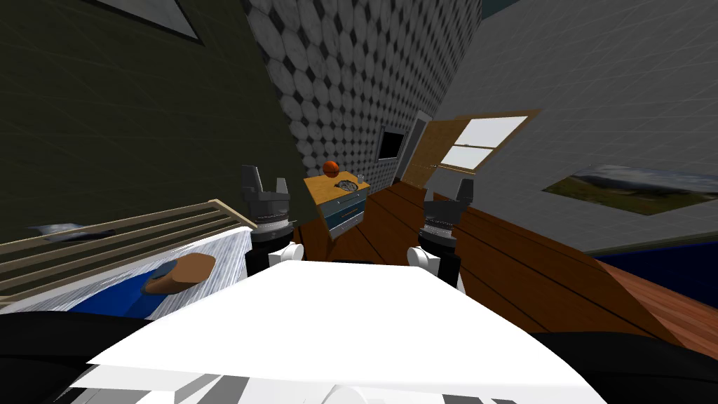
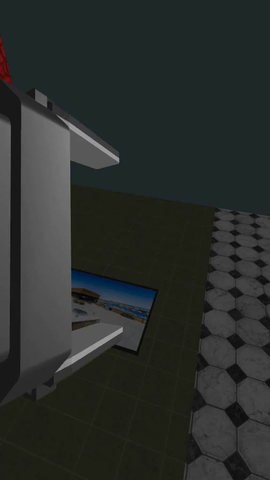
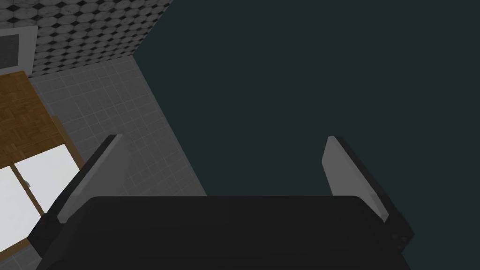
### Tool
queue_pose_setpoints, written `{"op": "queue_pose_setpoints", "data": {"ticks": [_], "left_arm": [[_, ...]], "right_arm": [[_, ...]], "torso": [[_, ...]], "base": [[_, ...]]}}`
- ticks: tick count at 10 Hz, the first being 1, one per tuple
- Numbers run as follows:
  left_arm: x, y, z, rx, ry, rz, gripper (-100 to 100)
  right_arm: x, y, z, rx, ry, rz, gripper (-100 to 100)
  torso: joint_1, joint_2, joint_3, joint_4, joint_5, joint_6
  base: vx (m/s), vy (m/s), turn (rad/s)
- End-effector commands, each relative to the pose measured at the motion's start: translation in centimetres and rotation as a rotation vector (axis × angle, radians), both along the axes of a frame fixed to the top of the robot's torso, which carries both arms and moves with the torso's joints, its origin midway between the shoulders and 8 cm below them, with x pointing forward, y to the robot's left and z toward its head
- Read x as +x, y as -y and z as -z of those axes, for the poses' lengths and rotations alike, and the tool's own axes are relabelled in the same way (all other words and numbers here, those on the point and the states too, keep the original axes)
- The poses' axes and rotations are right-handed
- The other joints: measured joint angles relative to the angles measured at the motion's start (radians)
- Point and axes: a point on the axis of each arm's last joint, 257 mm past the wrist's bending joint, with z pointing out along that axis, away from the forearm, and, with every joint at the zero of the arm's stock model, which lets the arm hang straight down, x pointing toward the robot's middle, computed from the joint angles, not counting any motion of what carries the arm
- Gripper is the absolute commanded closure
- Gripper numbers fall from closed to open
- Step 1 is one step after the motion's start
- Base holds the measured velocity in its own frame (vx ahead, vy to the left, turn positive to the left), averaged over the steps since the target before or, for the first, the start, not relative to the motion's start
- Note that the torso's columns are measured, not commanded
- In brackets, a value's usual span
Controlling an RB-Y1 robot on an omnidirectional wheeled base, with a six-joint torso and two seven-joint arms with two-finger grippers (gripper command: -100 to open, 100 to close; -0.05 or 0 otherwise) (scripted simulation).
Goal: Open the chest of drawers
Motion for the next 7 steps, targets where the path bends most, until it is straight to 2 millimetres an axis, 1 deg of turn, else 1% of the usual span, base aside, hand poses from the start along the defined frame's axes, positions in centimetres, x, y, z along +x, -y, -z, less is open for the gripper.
{"op": "queue_pose_setpoints", "data": {"ticks": [1, 3, 7], "left_arm": [[0.0, 0.0, 0.0, 0.0, 0.0, 0.0, 0], [0.0, 0.0, -0.01, 0.0, 0.0, 0.0, 0], [-0.01, 0.0, -0.01, 0.0, 0.0, 0.0, 0]], "right_arm": [[0.0, 0.0, 0.0, 0.0, 0.0, 0.0, 0], [0.0, 0.0, -0.01, 0.0, 0.0, 0.0, 0], [-0.01, 0.0, -0.01, 0.0, 0.0, 0.0, 0]], "torso": [[0.0, 0.041, -0.082, 0.041, 0.0, 0.0], [0.0, 0.175, -0.351, 0.176, 0.0, 0.0], [0.0, 0.47, -0.939, 0.47, 0.0, 0.0]], "base": [[0.0, 0.0, 0.0], [0.0, 0.0, 0.0], [0.0, 0.0, 0.0]]}}
